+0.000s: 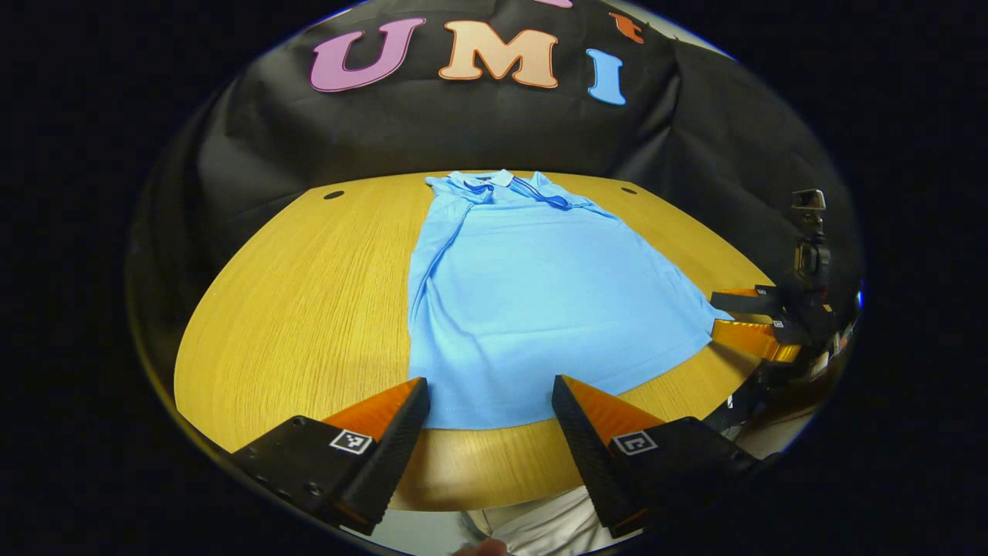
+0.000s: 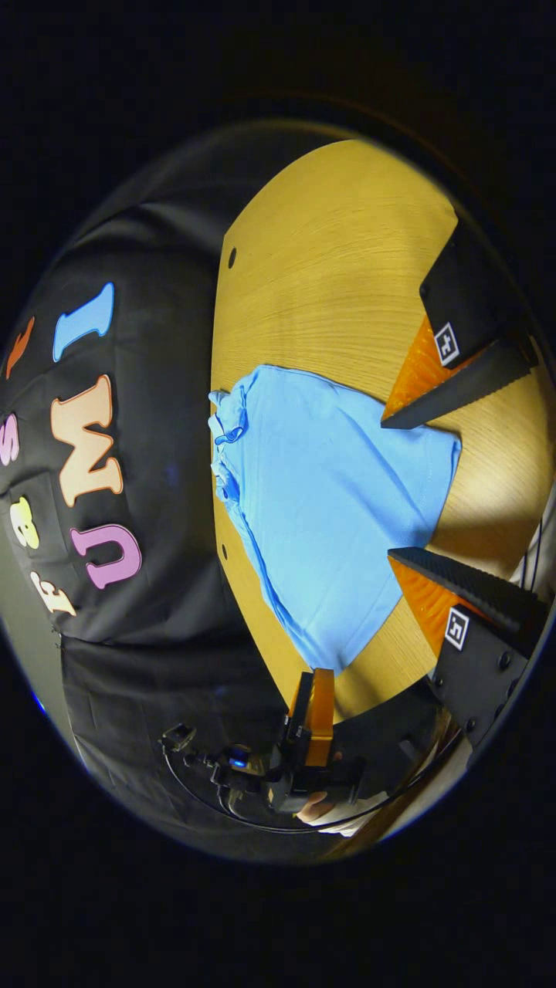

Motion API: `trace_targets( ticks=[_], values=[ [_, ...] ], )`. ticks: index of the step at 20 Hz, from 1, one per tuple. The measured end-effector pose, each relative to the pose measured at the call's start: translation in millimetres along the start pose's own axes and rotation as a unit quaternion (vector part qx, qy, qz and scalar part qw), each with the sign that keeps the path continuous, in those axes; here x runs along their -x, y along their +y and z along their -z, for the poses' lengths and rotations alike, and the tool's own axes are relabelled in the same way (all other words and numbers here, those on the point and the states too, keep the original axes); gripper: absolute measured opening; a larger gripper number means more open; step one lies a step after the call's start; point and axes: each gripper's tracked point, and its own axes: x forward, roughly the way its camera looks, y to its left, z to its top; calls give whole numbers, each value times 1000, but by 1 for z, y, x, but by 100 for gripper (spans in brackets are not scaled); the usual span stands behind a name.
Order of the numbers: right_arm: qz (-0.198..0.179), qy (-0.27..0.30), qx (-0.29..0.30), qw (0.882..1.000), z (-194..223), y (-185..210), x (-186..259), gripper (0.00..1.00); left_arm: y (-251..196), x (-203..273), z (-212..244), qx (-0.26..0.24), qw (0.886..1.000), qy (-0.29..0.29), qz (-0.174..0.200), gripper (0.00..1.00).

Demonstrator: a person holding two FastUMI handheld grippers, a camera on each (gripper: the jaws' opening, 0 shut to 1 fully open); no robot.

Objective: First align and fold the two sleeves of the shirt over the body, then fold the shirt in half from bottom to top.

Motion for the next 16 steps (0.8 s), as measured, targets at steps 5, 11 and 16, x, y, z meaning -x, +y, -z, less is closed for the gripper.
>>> trace_targets(
  ticks=[5,11,16],
  values=[
    [12,8,30,999,4,-1,-1,97,11,-5,2,16,1000,0,-20,92],
    [9,2,36,999,4,-2,-2,91,14,-11,5,-16,999,-8,-49,71],
    [-4,4,37,999,4,0,-5,71,8,-14,4,-13,999,-13,-44,44]
  ],
)
